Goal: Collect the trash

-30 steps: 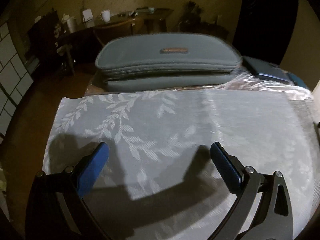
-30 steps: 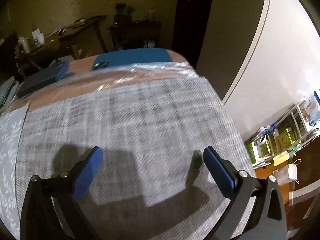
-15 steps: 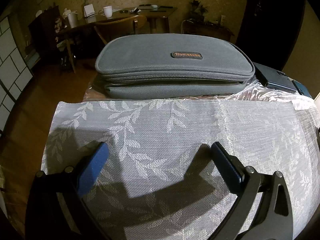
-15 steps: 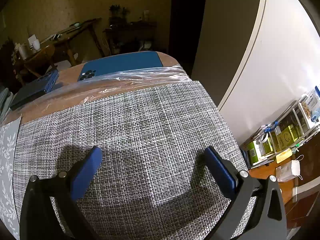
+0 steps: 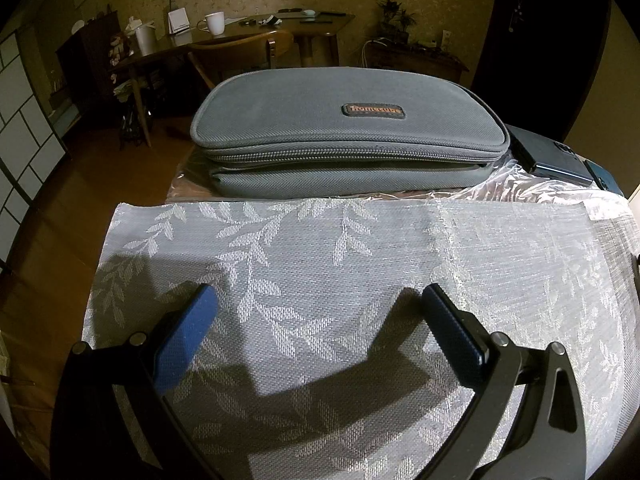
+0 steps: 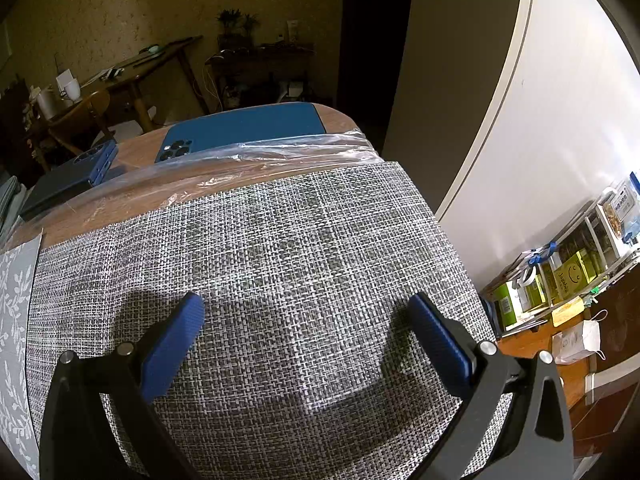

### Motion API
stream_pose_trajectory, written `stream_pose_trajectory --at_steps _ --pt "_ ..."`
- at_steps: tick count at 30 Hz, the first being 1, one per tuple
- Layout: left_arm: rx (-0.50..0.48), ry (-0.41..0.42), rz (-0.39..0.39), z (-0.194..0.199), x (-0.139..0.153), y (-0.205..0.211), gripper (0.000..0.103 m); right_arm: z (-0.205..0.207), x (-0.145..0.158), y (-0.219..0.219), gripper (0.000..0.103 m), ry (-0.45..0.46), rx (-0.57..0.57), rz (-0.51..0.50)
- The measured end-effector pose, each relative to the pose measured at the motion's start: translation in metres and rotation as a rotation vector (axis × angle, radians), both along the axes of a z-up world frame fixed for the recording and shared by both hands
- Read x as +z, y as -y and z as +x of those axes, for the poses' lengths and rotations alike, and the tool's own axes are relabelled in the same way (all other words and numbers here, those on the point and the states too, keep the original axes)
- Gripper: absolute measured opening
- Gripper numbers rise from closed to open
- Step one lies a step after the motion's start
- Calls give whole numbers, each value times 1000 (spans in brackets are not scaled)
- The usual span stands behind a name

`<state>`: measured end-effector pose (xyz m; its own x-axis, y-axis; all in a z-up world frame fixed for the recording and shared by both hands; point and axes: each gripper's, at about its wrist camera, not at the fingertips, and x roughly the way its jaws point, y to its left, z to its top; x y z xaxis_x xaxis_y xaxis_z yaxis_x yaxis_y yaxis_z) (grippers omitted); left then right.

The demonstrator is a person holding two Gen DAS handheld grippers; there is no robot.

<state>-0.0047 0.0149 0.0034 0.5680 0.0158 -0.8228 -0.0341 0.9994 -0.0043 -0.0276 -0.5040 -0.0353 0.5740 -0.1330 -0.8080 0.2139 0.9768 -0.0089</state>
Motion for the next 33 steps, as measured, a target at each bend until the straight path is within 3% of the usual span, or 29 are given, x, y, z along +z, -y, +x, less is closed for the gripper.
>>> stream_pose_trajectory --at_steps 33 --pt "0 0 0 0 1 0 102 1 0 0 99 0 0 0"
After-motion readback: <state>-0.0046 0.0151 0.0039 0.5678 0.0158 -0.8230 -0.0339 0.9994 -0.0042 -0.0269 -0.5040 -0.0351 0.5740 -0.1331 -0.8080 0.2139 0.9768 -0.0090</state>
